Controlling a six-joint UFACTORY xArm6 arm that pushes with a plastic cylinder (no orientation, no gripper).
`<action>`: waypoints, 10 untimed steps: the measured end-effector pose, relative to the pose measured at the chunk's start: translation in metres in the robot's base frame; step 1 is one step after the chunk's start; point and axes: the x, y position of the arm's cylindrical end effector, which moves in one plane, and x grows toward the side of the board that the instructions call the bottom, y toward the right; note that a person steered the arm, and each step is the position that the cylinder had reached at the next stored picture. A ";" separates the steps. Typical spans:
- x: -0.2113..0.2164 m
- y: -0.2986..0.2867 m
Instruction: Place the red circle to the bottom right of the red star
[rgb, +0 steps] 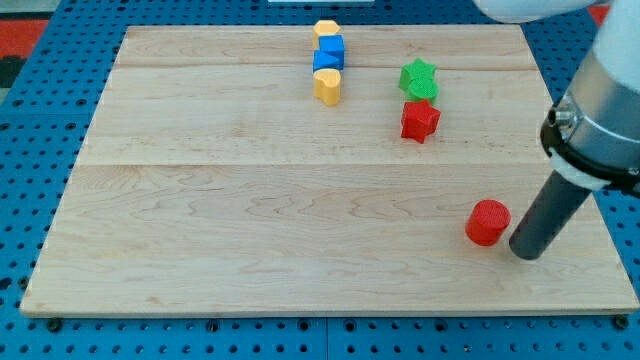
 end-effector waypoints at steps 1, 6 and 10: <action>-0.041 -0.046; -0.053 -0.091; -0.084 -0.077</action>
